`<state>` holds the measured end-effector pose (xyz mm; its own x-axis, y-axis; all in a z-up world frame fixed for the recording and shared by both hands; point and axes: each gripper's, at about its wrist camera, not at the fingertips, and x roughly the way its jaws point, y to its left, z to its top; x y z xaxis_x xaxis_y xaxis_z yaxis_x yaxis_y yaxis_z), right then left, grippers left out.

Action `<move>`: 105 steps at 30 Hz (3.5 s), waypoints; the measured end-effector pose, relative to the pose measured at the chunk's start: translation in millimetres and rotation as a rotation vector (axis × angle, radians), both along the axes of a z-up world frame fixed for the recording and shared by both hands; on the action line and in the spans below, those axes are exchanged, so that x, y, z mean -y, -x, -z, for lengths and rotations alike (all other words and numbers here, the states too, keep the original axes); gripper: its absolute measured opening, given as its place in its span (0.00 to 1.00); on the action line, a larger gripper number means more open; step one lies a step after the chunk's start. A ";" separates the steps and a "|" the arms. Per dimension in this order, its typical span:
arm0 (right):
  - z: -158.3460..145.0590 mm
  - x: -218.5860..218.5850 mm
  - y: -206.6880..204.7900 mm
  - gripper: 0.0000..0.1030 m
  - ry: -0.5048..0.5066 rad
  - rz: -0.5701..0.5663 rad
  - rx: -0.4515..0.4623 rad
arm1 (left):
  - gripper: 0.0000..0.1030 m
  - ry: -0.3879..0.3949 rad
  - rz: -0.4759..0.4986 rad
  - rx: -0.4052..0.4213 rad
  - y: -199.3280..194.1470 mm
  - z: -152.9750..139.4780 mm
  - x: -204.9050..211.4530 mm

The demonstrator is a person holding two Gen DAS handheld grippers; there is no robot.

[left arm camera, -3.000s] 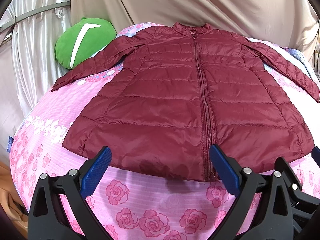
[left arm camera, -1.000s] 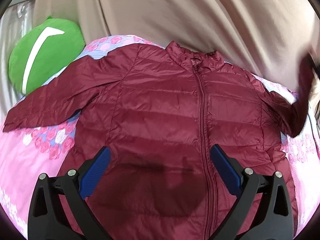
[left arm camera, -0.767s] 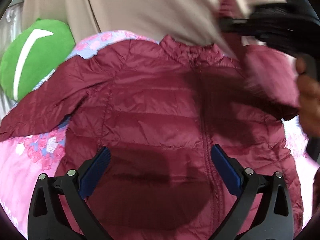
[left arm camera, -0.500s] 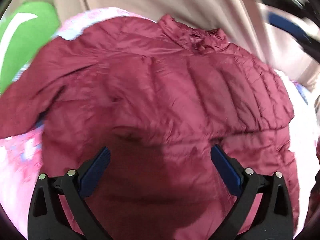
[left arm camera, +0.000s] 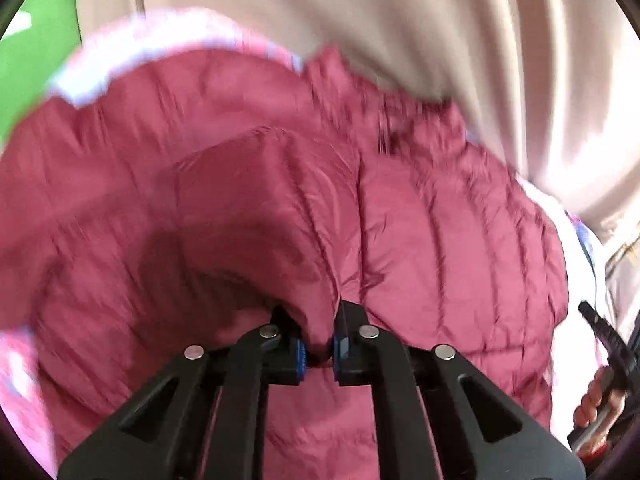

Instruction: Fold large clothes

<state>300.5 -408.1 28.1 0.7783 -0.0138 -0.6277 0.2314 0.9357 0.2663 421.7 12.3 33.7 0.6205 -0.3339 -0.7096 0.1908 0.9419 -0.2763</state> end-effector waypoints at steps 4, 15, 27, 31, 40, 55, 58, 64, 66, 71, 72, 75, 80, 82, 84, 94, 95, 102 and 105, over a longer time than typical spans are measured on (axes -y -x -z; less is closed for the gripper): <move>9.2 -14.7 -7.1 0.50 -0.006 -0.050 0.013 | 0.07 -0.029 -0.057 0.059 -12.3 -10.4 -15.6; 30.0 -76.2 -19.7 0.54 0.244 -0.170 -0.059 | 0.08 -0.077 -0.058 0.022 -19.8 25.7 -13.2; 17.3 -95.1 -29.4 0.03 0.395 -0.142 -0.029 | 0.10 -0.057 -0.050 0.024 -15.2 26.7 -14.5; 12.7 -63.9 -28.5 0.01 0.201 -0.062 -0.019 | 0.11 -0.066 -0.015 0.029 -13.6 30.7 -7.6; 12.6 -43.7 -9.1 0.08 0.106 -0.047 -0.090 | 0.12 -0.050 -0.002 0.083 -9.5 41.1 -8.7; -15.3 -35.1 -121.8 0.07 -0.152 -0.034 -0.016 | 0.21 -0.047 -0.020 0.102 -2.3 41.2 -3.8; 0.6 -13.6 -122.8 0.04 -0.111 0.060 -0.043 | 0.39 -0.075 -0.005 0.115 -0.6 40.3 15.3; -11.8 -25.0 -91.6 0.06 -0.049 0.050 -0.006 | 0.44 -0.175 -0.014 0.126 -0.8 41.6 37.3; -27.5 -34.8 -59.0 0.08 -0.002 0.028 0.058 | 0.44 -0.148 -0.021 0.122 -1.7 41.9 32.4; -11.2 -55.0 -20.2 0.03 0.048 -0.080 0.002 | 0.39 -0.123 -0.053 0.121 -1.5 41.5 24.0; -8.6 -53.4 -19.9 0.01 0.067 -0.096 -0.014 | 0.39 -0.122 -0.052 0.119 -2.1 41.5 24.1; 35.6 -58.7 -30.5 0.00 0.128 -0.122 -0.128 | 0.39 -0.122 -0.048 0.120 -0.4 40.9 24.4; 14.3 -63.9 -14.5 0.00 0.152 -0.092 -0.093 | 0.39 -0.137 -0.046 0.121 -0.4 40.8 26.5; -5.6 -73.8 -14.4 0.00 0.142 -0.115 -0.037 | 0.39 -0.151 -0.044 0.122 -0.3 41.0 28.6; -14.9 -83.5 -18.4 0.00 0.118 -0.146 -0.016 | 0.40 -0.156 -0.043 0.123 -0.8 41.2 29.7; 26.8 -86.2 -38.9 0.00 0.148 -0.172 -0.149 | 0.42 -0.089 -0.046 0.120 5.2 38.6 14.8; 22.4 -88.0 -38.0 0.00 0.162 -0.169 -0.159 | 0.42 -0.085 -0.051 0.115 9.3 35.8 10.9; -39.9 -116.1 -51.6 0.00 0.181 -0.181 -0.013 | 0.55 -0.051 -0.072 0.192 17.0 -24.0 4.0; -33.7 -129.0 -93.9 0.00 0.137 -0.189 -0.040 | 0.58 -0.138 -0.097 0.159 -7.4 -15.5 23.2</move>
<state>394.3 -279.2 61.9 0.7498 0.0423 -0.6603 0.0568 0.9901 0.1280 429.0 -10.8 49.2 0.7525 -0.1733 -0.6354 0.1281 0.9848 -0.1170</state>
